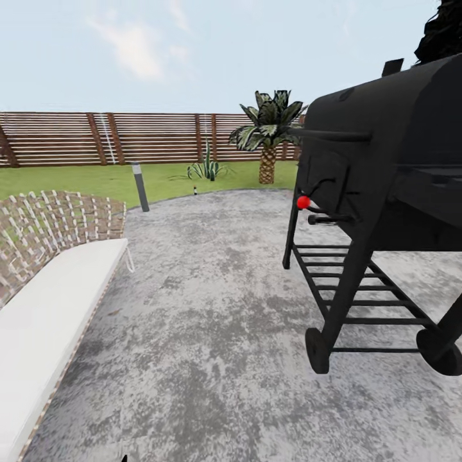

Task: In the garden, pick up the pesticide atomizer on the floor and spray pesticide onto both trees until each tree trunk is fully covered.

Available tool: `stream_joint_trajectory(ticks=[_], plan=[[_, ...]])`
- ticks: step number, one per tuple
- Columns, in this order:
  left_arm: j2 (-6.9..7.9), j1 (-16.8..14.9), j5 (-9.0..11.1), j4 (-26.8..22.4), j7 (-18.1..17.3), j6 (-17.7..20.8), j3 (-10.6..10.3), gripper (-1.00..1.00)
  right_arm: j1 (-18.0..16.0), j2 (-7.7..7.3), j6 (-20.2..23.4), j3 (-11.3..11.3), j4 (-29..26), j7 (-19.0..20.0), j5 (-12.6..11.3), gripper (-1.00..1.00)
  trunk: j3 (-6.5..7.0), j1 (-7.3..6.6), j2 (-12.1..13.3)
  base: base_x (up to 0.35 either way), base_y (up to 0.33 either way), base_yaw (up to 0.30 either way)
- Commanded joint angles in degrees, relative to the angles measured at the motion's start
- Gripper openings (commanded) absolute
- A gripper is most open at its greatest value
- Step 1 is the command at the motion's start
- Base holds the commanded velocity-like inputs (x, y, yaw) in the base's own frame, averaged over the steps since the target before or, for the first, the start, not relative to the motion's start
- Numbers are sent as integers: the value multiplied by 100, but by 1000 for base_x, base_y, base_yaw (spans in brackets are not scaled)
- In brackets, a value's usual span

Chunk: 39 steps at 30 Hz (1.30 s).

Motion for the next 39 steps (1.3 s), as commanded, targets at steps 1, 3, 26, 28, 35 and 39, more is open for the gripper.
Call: stream_joint_trajectory(ticks=[1, 3, 26, 28, 35, 39], plan=[[0, -5, 25, 8, 8, -20, -10, 100, -1, -1, -16, 1, 2, -2, 6, 100, -5, 3, -2, 339, 2, 202], [1, -5, 25, 9, 8, -20, -10, 100, -1, -1, -16, 1, 2, -2, 6, 100, -5, 3, -2, 339, 1, 68], [1, -5, 25, 14, 8, -20, -10, 100, -1, -1, -16, 9, 11, 3, 6, 100, -5, 3, -2, 339, 7, 110], [1, -5, 25, 15, 8, -20, -10, 100, -1, -1, -16, 9, 11, 4, 6, 100, -5, 3, -2, 339, 72, 30], [1, -5, 25, 15, 8, -20, -10, 100, -1, -1, -16, 10, 11, 3, 6, 100, -5, 3, -2, 339, 80, 5], [1, -5, 25, 15, 8, -20, -10, 100, -1, -1, -16, 10, 11, 3, 6, 100, -5, 3, -2, 339, 82, 0]])
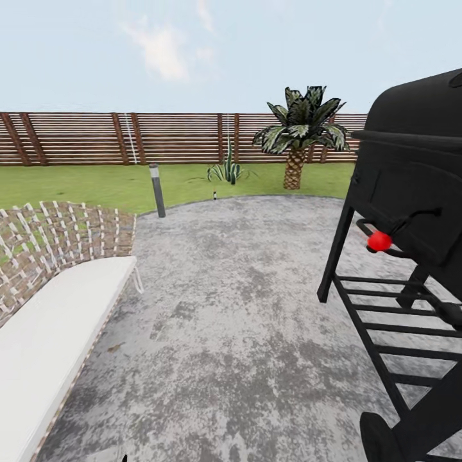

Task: In the garden, pick up the pesticide atomizer on the floor and spray pesticide onto both trees until each tree trunk is fully covered.

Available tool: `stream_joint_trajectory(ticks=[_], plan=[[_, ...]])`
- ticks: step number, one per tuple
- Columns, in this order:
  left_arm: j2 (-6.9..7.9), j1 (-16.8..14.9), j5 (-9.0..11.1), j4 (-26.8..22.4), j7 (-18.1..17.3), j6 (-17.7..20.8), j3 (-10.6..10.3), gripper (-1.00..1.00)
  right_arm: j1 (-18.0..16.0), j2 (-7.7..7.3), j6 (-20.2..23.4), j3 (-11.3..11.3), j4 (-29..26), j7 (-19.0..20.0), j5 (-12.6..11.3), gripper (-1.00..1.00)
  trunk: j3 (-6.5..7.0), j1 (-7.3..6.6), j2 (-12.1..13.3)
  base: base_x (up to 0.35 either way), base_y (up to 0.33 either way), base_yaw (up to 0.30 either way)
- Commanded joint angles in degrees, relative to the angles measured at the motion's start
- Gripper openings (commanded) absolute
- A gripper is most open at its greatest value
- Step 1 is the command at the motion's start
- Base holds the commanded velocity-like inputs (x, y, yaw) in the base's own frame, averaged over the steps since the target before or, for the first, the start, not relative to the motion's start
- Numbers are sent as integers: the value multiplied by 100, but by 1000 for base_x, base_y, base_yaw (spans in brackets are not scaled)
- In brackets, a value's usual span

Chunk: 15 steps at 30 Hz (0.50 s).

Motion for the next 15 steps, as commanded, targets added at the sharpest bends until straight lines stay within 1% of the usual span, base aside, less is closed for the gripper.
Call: stream_joint_trajectory(ticks=[1, 11, 15], plan=[[1, -3, 25, 6, 8, -19, -10, 100, -2, -1, -17, 2, 3, 0, 6, 100, -5, 2, -2, 339, 82, 0], [1, -3, 25, 6, 8, -19, -10, 100, -2, -1, -17, 2, 3, 1, 6, 100, -5, 2, -2, 339, 84, 0], [1, -3, 25, 6, 8, -19, -9, 100, -2, -1, -17, 2, 3, -1, 6, 100, -5, 2, -2, 310, 163, 0]])
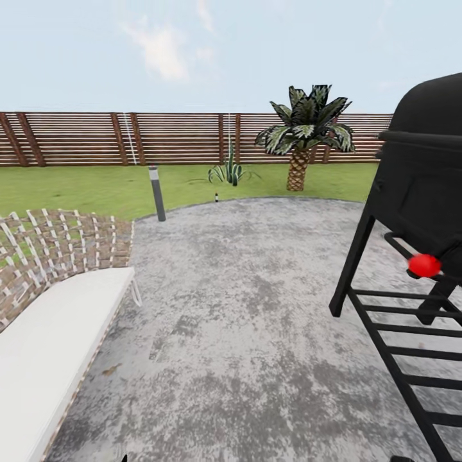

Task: In the garden, pick up the pesticide atomizer on the floor and spray pesticide onto both trees until each tree trunk is fully covered.

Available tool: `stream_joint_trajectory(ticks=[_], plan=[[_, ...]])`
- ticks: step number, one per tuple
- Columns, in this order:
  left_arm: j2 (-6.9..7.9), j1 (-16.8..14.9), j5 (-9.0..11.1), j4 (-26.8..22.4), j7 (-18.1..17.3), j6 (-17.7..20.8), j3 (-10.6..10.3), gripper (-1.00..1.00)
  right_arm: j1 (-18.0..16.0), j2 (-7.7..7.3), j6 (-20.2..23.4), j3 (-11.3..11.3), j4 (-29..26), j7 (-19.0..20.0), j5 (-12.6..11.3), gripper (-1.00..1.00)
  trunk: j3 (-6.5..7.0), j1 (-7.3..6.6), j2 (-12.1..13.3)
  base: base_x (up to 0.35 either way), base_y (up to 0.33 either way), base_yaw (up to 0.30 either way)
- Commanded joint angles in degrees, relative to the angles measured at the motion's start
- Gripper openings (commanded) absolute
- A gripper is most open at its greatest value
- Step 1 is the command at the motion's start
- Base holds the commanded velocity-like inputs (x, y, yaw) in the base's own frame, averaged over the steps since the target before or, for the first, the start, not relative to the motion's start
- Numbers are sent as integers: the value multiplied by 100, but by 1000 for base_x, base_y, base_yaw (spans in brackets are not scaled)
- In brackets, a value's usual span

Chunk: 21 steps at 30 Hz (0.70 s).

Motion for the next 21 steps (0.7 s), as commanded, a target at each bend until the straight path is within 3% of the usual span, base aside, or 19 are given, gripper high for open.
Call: stream_joint_trajectory(ticks=[1, 8, 21], plan=[[1, -3, 25, 6, 8, -19, -11, 100, -2, -1, -16, 1, 2, 0, 6, 100, -5, 2, -2, 295, 203, 0], [1, -3, 25, 6, 8, -19, -11, 100, -2, -1, -16, 1, 2, 0, 6, 100, -5, 2, -2, 311, 146, 0], [1, -3, 25, 6, 8, -19, -11, 100, -2, -1, -16, 1, 2, 2, 6, 100, -5, 2, -2, 339, 5, 0]])
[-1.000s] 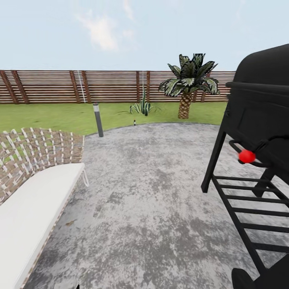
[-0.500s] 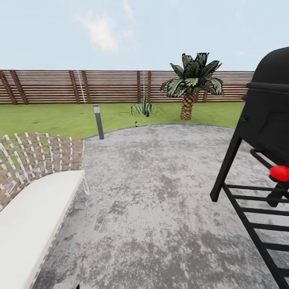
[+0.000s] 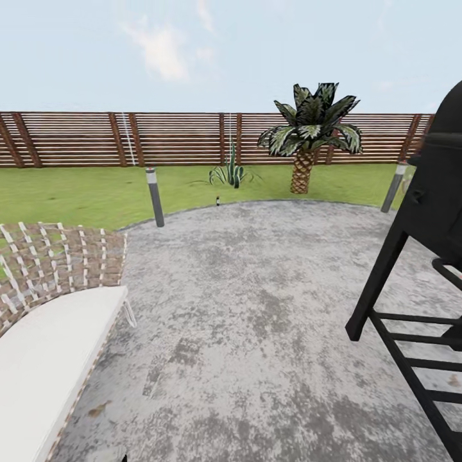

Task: In the garden, pick up the pesticide atomizer on the floor and spray pesticide onto both trees until each tree trunk is fully covered.

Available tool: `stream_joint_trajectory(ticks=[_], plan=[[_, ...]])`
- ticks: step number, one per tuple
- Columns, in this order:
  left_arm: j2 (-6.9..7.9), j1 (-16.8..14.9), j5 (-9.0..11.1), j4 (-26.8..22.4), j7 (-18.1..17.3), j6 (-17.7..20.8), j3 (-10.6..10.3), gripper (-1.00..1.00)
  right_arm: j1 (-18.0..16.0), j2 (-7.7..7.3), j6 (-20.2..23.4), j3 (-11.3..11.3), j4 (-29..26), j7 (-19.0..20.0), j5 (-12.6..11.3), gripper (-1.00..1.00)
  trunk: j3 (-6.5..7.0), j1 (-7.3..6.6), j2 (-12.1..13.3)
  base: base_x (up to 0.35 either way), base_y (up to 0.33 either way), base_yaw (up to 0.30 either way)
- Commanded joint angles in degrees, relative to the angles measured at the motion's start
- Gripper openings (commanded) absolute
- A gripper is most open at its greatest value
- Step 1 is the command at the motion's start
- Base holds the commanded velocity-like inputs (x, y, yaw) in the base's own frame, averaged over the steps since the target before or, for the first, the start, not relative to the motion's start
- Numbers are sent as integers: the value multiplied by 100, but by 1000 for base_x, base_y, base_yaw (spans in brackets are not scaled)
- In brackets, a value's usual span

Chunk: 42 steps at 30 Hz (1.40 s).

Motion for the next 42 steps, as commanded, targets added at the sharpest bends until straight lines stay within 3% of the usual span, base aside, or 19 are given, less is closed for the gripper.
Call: stream_joint_trajectory(ticks=[1, 42], plan=[[1, -3, 25, 5, 8, -19, -9, 100, -3, -1, -17, 2, 4, -1, 6, 100, -5, 3, -2, 339, 0, 0], [1, -3, 25, 0, 8, -19, -9, 100, -3, -1, -18, 2, 12, -1, 6, 100, -5, 3, -2, 340, 0, 0]])
